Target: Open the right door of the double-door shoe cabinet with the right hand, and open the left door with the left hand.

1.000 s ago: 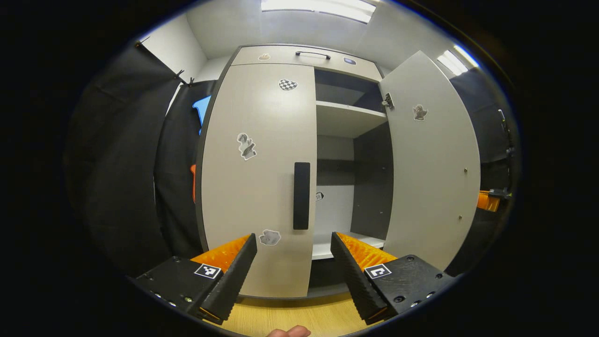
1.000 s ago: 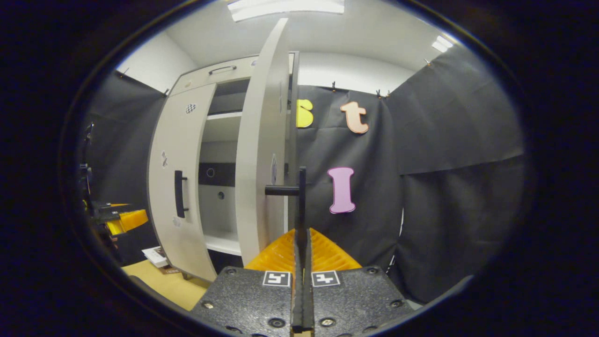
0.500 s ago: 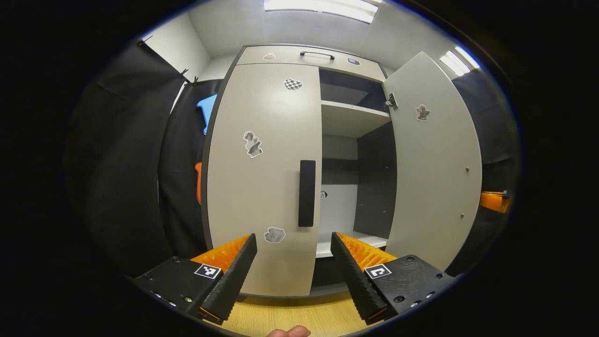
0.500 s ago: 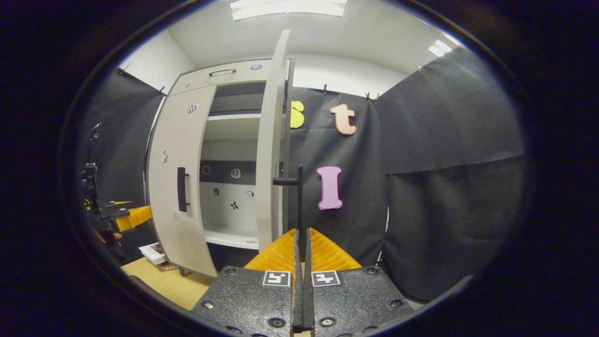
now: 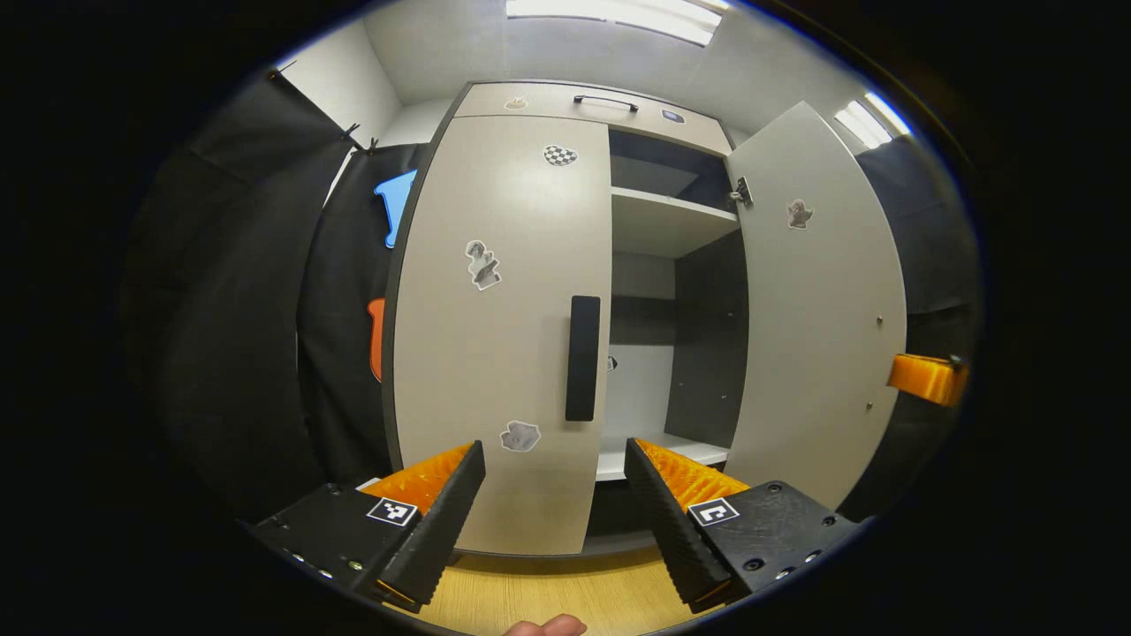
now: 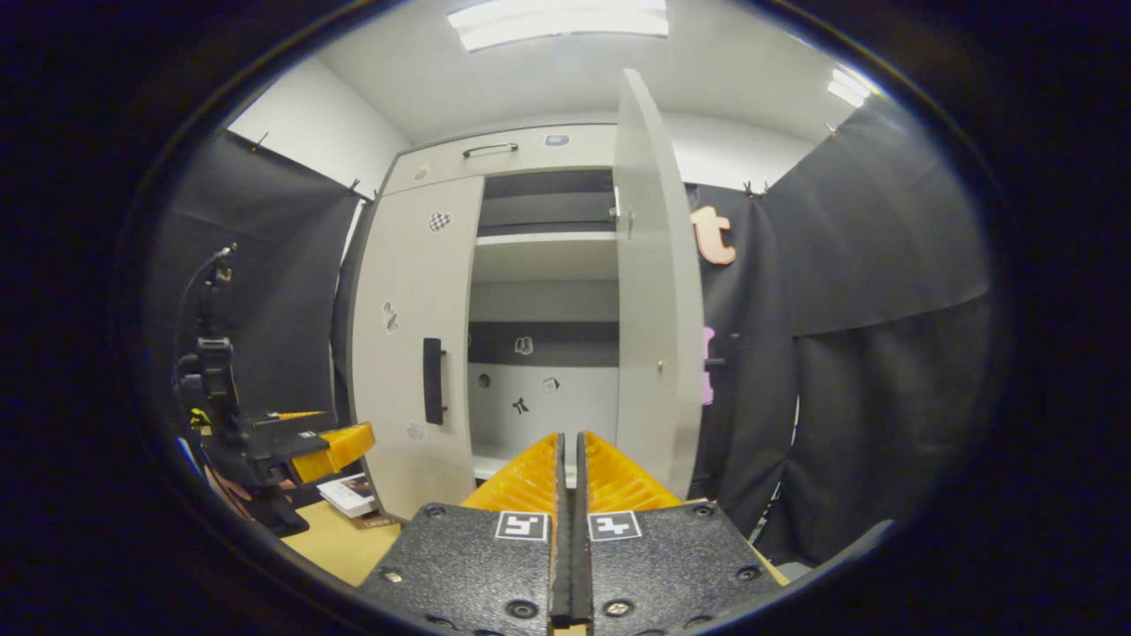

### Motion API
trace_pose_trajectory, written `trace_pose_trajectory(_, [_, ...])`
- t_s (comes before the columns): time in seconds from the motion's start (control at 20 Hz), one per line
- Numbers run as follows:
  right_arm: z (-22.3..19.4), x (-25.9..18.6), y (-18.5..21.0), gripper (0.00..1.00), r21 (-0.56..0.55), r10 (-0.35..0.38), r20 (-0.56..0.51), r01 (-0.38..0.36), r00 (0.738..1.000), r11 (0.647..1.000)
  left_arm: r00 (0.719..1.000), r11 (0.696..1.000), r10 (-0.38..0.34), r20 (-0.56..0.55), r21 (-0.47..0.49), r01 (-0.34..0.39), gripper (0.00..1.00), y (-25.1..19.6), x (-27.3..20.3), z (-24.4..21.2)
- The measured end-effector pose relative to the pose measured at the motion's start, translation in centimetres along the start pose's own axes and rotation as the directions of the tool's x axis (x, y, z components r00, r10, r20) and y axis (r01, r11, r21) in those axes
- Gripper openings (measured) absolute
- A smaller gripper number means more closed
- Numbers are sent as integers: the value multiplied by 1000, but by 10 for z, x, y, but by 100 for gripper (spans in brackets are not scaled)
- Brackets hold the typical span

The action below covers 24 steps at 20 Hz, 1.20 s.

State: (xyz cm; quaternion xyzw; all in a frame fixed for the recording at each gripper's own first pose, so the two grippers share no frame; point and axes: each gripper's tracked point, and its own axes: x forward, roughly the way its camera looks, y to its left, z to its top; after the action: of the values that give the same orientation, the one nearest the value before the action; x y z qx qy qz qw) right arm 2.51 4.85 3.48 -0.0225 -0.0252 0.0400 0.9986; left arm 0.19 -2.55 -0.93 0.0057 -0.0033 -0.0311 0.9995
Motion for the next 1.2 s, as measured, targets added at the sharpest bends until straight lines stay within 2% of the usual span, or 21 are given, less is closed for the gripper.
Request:
trace_pose_trajectory(0.25, [-17,25,17,4,17,23,-16,-23,1000,1000,1000,1000,23,-12,15,-23,95,9,-6,-5])
trace_pose_trajectory(0.3, [-19,26,14,5,12,7,-16,-6,1000,1000,1000,999,26,-13,18,-26,95,11,-4,-5])
trace_pose_trajectory(0.35, [-21,29,11,13,1,-15,-16,15,1000,1000,999,999,30,-11,19,-30,95,11,-2,-4])
trace_pose_trajectory(0.4, [-24,32,7,29,-14,-39,-17,39,999,999,999,999,31,-13,20,-30,95,11,-1,-5])
trace_pose_trajectory(0.45, [-27,33,4,38,-23,-59,-21,58,998,998,1000,999,26,-15,20,-26,95,9,2,-4])
trace_pose_trajectory(0.5, [-30,34,5,55,-22,-56,-24,55,998,998,1000,1000,21,-16,18,-21,95,7,4,-5])
trace_pose_trajectory(0.55, [-33,36,6,65,-14,-49,-30,49,998,999,1000,1000,15,-13,14,-15,95,4,6,-4])
trace_pose_trajectory(0.6, [-35,37,7,80,1,-40,-31,40,999,999,1000,1000,5,-8,10,-4,95,0,11,-1])
trace_pose_trajectory(0.7, [-37,39,7,92,24,-31,-32,32,999,999,1000,1000,-13,1,7,13,95,-6,22,5])
trace_pose_trajectory(0.95, [-37,32,4,92,20,-23,-23,23,999,1000,999,1000,-9,38,1,9,95,-12,77,30])
trace_pose_trajectory(1.2, [-38,28,6,92,15,12,-30,-12,999,1000,998,996,42,45,74,-45,95,-15,148,43])
